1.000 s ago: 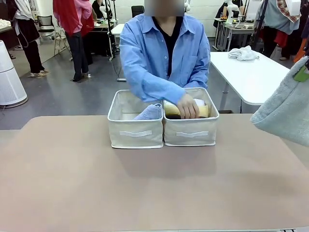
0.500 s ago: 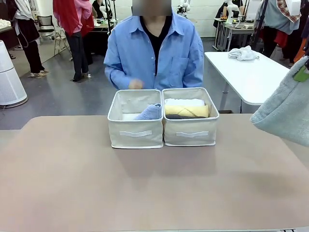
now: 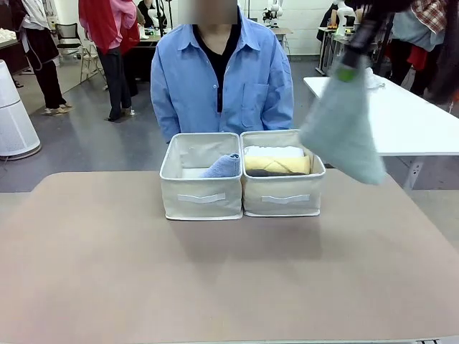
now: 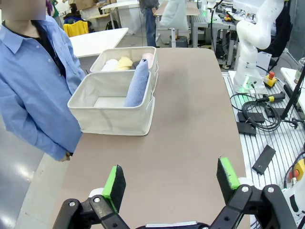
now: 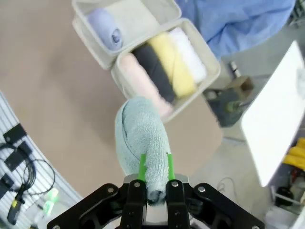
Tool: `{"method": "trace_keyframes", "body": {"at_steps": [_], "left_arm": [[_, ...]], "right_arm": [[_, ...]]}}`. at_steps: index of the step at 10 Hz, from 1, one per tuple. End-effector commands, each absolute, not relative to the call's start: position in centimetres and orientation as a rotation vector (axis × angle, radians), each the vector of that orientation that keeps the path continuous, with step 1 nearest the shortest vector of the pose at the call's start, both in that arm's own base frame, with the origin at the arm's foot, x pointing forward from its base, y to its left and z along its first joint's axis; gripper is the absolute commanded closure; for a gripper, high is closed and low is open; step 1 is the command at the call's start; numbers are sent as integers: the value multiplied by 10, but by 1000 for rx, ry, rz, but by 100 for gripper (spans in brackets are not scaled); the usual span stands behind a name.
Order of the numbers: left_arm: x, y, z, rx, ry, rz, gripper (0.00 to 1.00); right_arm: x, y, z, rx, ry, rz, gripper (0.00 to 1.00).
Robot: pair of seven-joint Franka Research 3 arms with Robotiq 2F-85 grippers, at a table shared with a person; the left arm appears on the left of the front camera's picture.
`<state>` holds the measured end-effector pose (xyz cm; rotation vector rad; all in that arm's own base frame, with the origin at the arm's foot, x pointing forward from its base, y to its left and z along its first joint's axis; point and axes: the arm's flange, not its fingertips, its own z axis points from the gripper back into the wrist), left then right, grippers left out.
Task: Sort the towels based on their folding style.
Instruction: Pick up another triangle-folded towel from the table and place it in the left Fabric basket.
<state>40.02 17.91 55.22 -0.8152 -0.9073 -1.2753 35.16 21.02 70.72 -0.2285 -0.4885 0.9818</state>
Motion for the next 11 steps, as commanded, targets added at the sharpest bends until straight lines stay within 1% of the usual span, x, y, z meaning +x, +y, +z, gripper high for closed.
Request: {"method": "trace_keyframes", "body": {"at_steps": [1,2,3,4,5,6,7,10,11], "left_arm": [[399,179,553,-815,-914,-1281,0],[399,179,553,-815,-914,-1281,0],[399,179,553,-815,-914,-1281,0],[399,179,553,-815,-914,-1281,0],[399,179,553,-815,-914,-1281,0],[399,179,553,-815,-914,-1281,0],[399,179,553,-815,-914,-1281,0],[399,179,553,-815,-914,-1281,0],[399,179,553,-815,-914,-1281,0]], "right_arm": [[388,258,708,-309,-495,1079,85],[398,290,708,-354,-557,1166,85],[404,310,708,-360,-581,1209,85],[406,319,707,-329,-605,1285,85],[406,319,706,-296,-595,1317,85],[397,307,705,-276,-482,1346,85],[405,332,698,-322,-578,1272,85],[405,332,698,-322,-578,1272,85],[404,329,698,-311,-552,1296,85]]}}
